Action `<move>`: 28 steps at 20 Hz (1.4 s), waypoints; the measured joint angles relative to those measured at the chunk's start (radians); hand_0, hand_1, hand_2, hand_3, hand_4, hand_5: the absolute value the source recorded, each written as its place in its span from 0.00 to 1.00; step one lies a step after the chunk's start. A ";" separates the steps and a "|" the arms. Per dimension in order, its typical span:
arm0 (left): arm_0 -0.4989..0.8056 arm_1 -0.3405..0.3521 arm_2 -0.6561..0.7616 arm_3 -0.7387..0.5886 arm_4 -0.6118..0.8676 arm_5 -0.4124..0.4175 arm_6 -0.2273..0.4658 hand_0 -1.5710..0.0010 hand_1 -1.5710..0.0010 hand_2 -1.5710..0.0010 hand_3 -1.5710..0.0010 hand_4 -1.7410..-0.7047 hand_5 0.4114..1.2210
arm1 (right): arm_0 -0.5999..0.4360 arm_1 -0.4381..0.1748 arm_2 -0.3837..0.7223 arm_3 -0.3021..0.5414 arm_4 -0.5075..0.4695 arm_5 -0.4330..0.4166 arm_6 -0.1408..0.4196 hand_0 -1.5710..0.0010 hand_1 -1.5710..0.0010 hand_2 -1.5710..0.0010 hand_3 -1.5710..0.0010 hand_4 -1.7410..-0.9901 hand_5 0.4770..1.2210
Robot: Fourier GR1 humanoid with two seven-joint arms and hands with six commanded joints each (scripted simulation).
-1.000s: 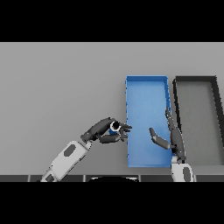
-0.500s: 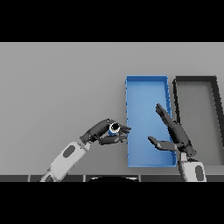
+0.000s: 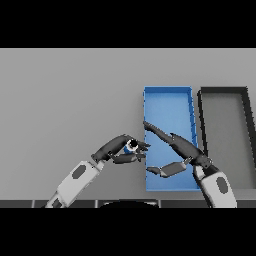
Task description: Pick up the blue pipe and place it into the blue bin.
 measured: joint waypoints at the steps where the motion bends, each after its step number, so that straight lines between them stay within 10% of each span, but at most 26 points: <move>1: 0.000 -0.002 0.000 0.005 0.002 -0.004 -0.001 0.00 0.00 0.00 0.09 0.01 1.00 | -0.034 0.007 0.025 0.006 0.006 0.012 0.014 1.00 1.00 1.00 1.00 0.58 0.07; 16: -0.011 -0.008 0.022 0.041 0.053 -0.073 -0.017 0.00 0.00 0.00 0.11 0.02 1.00 | -0.341 0.161 0.140 0.248 0.008 0.081 0.145 0.97 0.95 0.93 0.97 0.63 0.06; 20: -0.044 0.021 -0.010 0.036 -0.059 -0.044 0.009 0.44 0.47 0.49 0.58 0.13 1.00 | -0.381 0.182 0.160 0.286 0.015 0.108 0.151 0.56 0.54 0.55 0.64 0.38 0.10; 22: -0.038 0.021 -0.009 0.020 -0.069 -0.026 -0.001 0.34 0.36 0.37 0.60 0.08 0.96 | -0.397 0.201 0.174 0.298 -0.004 0.116 0.149 0.36 0.35 0.35 0.47 0.27 0.17; 28: 0.007 -0.018 0.009 0.019 0.030 -0.042 -0.083 0.09 0.09 0.10 0.63 0.02 0.99 | -0.378 0.225 0.168 0.290 -0.015 0.082 0.139 0.09 0.09 0.09 0.12 0.38 0.72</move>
